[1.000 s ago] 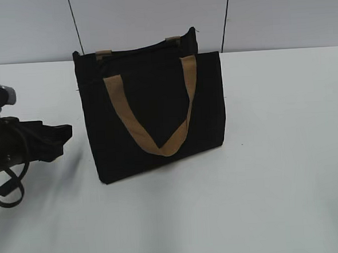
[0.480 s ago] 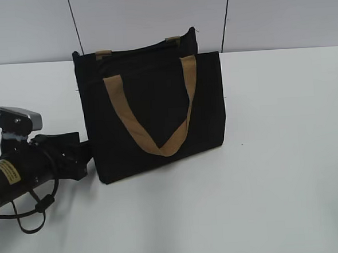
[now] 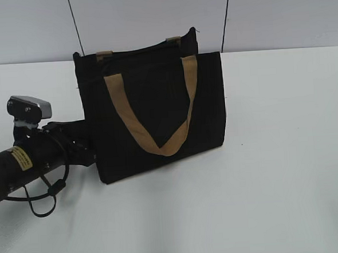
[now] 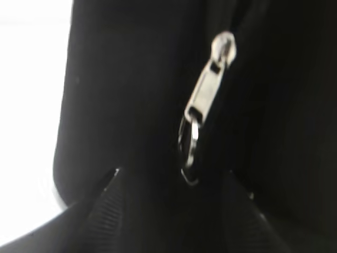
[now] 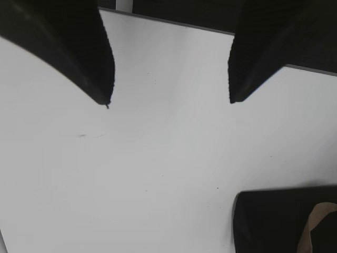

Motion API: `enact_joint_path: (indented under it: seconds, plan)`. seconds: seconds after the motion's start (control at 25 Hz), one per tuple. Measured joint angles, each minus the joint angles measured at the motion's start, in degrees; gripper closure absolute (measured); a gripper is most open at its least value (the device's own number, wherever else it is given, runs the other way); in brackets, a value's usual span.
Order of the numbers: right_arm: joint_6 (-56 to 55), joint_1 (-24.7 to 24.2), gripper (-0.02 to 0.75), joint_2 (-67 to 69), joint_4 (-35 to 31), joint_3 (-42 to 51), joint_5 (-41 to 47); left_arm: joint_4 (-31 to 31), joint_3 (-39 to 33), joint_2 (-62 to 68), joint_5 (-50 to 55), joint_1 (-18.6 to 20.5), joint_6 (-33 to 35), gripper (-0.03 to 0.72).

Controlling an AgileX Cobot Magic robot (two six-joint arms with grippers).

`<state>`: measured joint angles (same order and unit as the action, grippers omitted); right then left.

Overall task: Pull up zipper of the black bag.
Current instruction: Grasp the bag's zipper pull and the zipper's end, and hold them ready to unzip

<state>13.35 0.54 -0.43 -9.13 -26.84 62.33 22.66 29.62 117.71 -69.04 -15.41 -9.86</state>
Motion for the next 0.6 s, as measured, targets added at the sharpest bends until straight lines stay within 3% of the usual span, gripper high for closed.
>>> enact_joint_path:
  seconds: [0.32, 0.44, 0.6]
  plan:
    - [0.00, 0.00, 0.222, 0.00, 0.00, 0.00, 0.00, 4.03, 1.12, 1.20, -0.47, 0.05, -0.20, 0.281]
    - [0.00, 0.00, 0.222, 0.00, 0.00, 0.00, 0.00, 4.21, 1.14, 2.24, -0.53, 0.05, -0.49, 0.341]
    - [0.00, 0.00, 0.222, 0.00, 0.00, 0.00, 0.00, 5.05, 1.96, 2.69, -0.43, 0.05, -1.02, 0.476]
